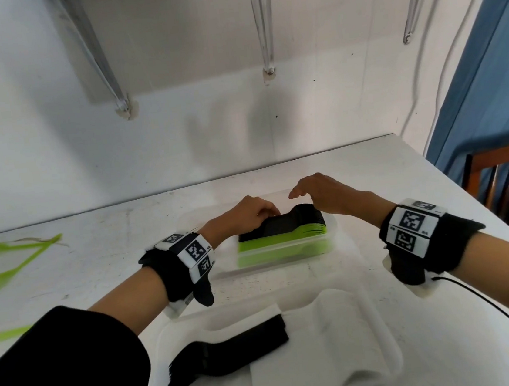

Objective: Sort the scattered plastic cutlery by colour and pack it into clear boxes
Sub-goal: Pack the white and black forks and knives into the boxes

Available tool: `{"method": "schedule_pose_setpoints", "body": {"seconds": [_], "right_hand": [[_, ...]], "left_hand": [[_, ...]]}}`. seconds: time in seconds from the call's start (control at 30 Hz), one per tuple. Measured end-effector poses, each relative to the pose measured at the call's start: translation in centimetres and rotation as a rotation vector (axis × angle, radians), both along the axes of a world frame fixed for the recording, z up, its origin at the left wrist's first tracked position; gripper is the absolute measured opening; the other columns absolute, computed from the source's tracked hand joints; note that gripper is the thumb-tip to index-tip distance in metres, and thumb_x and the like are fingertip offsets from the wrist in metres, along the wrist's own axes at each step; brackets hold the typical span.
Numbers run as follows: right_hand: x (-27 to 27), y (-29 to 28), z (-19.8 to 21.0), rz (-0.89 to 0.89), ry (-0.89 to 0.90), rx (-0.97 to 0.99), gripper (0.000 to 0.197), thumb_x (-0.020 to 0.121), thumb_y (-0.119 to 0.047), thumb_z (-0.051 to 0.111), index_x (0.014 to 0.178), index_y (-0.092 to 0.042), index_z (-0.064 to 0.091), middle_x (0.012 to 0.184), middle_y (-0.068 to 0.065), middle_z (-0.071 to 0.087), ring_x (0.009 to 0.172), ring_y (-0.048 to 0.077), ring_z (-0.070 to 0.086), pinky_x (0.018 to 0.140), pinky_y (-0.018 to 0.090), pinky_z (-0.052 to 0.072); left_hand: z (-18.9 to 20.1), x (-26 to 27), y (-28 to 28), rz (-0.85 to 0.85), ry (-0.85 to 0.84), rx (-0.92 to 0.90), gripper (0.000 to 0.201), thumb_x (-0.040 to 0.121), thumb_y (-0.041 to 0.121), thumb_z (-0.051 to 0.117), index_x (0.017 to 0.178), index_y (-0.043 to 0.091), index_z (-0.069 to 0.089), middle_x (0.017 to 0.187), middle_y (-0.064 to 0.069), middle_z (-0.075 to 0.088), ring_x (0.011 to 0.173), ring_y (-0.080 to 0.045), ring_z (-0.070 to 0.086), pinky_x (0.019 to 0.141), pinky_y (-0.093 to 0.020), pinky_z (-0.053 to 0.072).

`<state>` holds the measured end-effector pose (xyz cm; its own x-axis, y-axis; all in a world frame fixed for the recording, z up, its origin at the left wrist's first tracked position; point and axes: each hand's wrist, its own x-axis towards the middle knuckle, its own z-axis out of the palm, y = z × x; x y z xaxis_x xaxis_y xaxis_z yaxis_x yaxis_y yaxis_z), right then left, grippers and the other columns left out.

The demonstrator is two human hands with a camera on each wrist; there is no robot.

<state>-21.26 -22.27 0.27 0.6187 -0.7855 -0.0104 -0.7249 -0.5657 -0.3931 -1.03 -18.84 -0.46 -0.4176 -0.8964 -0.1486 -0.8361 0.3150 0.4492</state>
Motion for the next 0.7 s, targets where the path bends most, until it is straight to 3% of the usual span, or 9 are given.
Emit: {"method": "schedule_pose_setpoints", "body": {"seconds": [0.07, 0.13, 0.27, 0.7], "right_hand": [[0.1, 0.3, -0.2, 0.017, 0.096, 0.017, 0.050, 0.084, 0.014, 0.040, 0.125, -0.009, 0.057, 0.127, 0.009, 0.056, 0.116, 0.024, 0.051, 0.089, 0.024, 0.039], [0.4, 0.6, -0.3, 0.036, 0.159, 0.011, 0.046, 0.088, 0.007, 0.042, 0.128, -0.011, 0.055, 0.130, 0.009, 0.055, 0.119, 0.024, 0.050, 0.092, 0.027, 0.039], [0.7, 0.6, -0.1, 0.011, 0.110, -0.020, 0.042, 0.089, 0.006, 0.042, 0.124, -0.011, 0.058, 0.122, 0.010, 0.059, 0.112, 0.025, 0.055, 0.087, 0.026, 0.041], [0.8, 1.1, 0.7, 0.003, -0.012, -0.050, 0.047, 0.082, 0.016, 0.040, 0.115, -0.008, 0.063, 0.108, 0.010, 0.065, 0.099, 0.023, 0.059, 0.080, 0.026, 0.045]], "left_hand": [[0.1, 0.0, 0.1, 0.002, -0.004, 0.018, 0.033, 0.092, -0.005, 0.041, 0.116, 0.002, 0.062, 0.119, -0.013, 0.063, 0.111, -0.026, 0.057, 0.088, -0.018, 0.036], [0.2, -0.1, 0.2, 0.005, -0.017, 0.040, 0.033, 0.091, -0.005, 0.041, 0.117, 0.003, 0.061, 0.119, -0.014, 0.062, 0.109, -0.027, 0.057, 0.088, -0.022, 0.039], [0.3, 0.0, 0.2, 0.010, -0.042, 0.037, 0.033, 0.094, 0.002, 0.045, 0.124, 0.004, 0.056, 0.120, -0.014, 0.061, 0.107, -0.027, 0.057, 0.091, -0.026, 0.040], [1.0, 0.4, 0.1, 0.006, -0.022, -0.044, 0.029, 0.095, 0.003, 0.044, 0.119, 0.004, 0.060, 0.115, -0.014, 0.062, 0.104, -0.026, 0.058, 0.087, -0.024, 0.042]]}}
